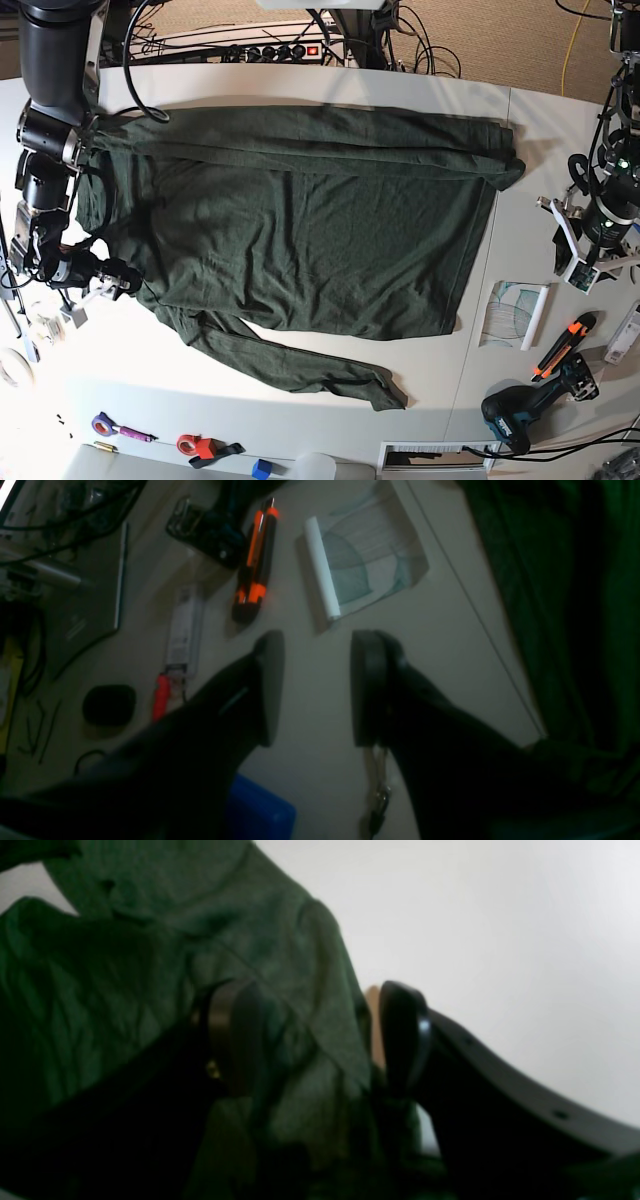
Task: Layout the t-shirt on the table in an organized manner, then fold the t-shirt properly
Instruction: 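Release the corners and move both grippers toward the shirt's sides, then grasp the shirt's side edges near the hem with both grippers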
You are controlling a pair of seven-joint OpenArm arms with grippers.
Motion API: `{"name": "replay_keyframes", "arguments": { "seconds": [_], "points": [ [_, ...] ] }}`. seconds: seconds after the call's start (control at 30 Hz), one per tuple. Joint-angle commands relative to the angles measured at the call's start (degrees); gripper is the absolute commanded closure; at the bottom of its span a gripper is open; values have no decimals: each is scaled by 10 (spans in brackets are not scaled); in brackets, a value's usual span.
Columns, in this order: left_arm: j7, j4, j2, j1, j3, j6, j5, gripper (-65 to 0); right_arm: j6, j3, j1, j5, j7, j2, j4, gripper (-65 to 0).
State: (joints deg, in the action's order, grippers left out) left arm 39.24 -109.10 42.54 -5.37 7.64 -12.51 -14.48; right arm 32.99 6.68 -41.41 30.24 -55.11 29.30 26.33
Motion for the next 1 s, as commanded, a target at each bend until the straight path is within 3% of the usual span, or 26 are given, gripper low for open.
{"name": "replay_keyframes", "arguments": {
  "seconds": [0.0,0.2,0.37,0.43,0.53,0.57,0.77,0.9,0.97],
  "points": [
    [-12,-8,13,8,8,4,3,-237,0,0,-11,-3,-10,0,5,-363],
    [-16,-8,12,8,8,4,2,-237,35,0,-12,75,-51,-16,6,-363],
    [-19,-7,10,8,8,-7,-24,-237,32,0,-12,74,-46,-20,6,-334],
    [-25,-4,4,8,8,-14,-45,-236,30,1,-12,64,-42,-19,6,-256],
    [-53,21,-22,18,8,-41,-75,-229,30,2,-11,57,-44,-20,6,-24],
    [-57,38,-36,30,8,-51,-91,-227,30,2,-12,57,-45,-20,6,0],
    [-31,250,-117,191,8,-103,-211,-228,30,2,-12,57,-44,-20,6,0],
    [23,436,-151,319,8,-147,-280,-228,30,2,-11,57,-44,-20,6,0],
    [35,537,-163,376,8,-153,-294,-228,30,2,-11,57,-44,-20,6,0]
  ]
}}
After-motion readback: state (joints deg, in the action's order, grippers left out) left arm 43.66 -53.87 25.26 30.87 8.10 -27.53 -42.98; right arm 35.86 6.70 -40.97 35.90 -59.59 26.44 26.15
